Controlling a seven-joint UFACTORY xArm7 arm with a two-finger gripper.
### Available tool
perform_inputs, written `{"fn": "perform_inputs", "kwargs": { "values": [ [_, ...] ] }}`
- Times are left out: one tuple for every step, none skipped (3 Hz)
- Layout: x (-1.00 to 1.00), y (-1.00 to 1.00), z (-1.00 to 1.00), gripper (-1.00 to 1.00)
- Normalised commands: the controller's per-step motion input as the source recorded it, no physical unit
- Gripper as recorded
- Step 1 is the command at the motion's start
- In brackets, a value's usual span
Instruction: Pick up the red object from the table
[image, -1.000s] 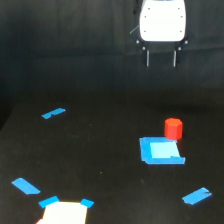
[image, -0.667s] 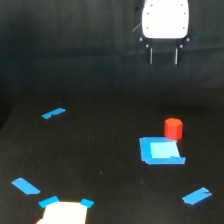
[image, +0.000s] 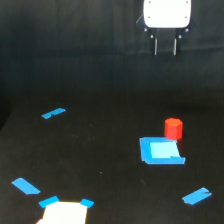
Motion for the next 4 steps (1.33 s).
{"fn": "perform_inputs", "kwargs": {
  "values": [
    [-0.75, -1.00, 1.00, -1.00],
    [0.00, 1.00, 0.17, 0.39],
    [0.30, 0.16, 1.00, -1.00],
    [0.21, 0.88, 0.99, 0.95]
  ]
}}
